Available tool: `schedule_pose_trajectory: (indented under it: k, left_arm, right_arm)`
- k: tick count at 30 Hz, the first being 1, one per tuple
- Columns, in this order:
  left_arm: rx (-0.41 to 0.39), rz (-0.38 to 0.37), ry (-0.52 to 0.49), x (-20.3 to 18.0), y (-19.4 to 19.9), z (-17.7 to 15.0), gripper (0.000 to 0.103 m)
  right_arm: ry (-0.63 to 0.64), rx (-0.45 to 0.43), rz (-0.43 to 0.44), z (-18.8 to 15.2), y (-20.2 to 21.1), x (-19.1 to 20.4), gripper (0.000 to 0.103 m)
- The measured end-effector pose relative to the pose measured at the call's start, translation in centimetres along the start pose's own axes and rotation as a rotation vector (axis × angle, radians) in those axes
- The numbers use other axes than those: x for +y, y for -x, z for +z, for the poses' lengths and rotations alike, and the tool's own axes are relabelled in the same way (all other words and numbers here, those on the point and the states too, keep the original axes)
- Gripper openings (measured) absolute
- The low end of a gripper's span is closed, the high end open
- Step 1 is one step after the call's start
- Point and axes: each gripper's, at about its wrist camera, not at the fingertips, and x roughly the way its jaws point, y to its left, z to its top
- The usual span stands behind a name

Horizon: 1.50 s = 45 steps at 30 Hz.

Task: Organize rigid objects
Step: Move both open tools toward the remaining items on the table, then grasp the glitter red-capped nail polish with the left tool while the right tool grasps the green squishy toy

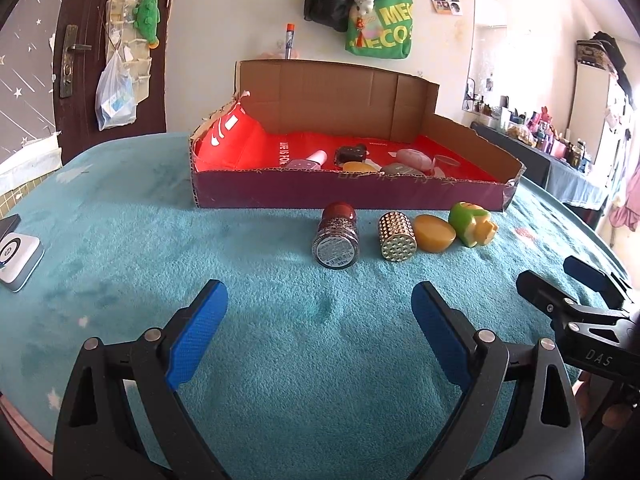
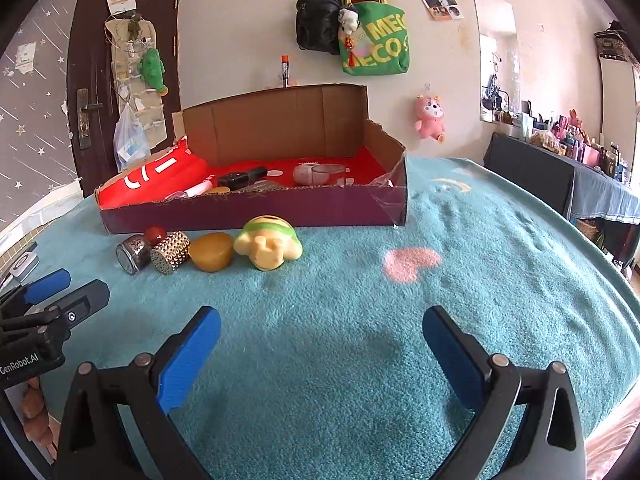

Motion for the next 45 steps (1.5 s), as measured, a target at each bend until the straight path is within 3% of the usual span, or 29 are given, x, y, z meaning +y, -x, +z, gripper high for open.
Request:
schedule_pose_trajectory:
  k: [10, 16, 23, 33, 37, 41, 43, 45]
  left_arm:
    - [0.007, 0.011, 0.016, 0.3, -0.5, 1.5, 0.094]
    - [0.06, -0.008, 0.023, 0.5, -1.4, 2.7, 0.094]
    - [0.137, 0.014, -0.004, 0.6, -3.2, 4.4, 0.094]
    - [0.262, -0.02, -0.015, 1.0, -6.2, 5.5, 0.093]
    - [0.285, -0.045, -0.034, 0.7, -6.9, 5.7, 0.07]
    - [0.305, -0.071, -0.04, 0.4, -7.7, 5.9, 0.06]
    - [0.309, -0.085, -0.053, 0.1, -8.0, 6.0, 0.044]
    - [0.31, -0.11, -0.06, -0.1, -8.0, 6.0, 0.035]
  right_arm:
    - [0.012, -0.017, -0.007, 1.7, 0.2, 0.1, 0.103]
    - [0.013, 0.002, -0.002, 3.0, -0.4, 0.0, 0.103]
    - [0.015, 0.094, 0.033, 4.9, -2.1, 0.2, 0.103]
    - [0.017, 0.241, 0.065, 6.6, -5.7, 0.8, 0.099]
    - [-0.007, 0.311, 0.111, 6.5, -7.3, 0.7, 0.092]
    - [-0.009, 0.336, 0.149, 6.5, -7.8, 0.8, 0.089]
    - [-0.011, 0.34, 0.18, 6.5, -7.9, 0.9, 0.082]
    - [-0.015, 0.342, 0.214, 6.6, -8.0, 1.0, 0.074]
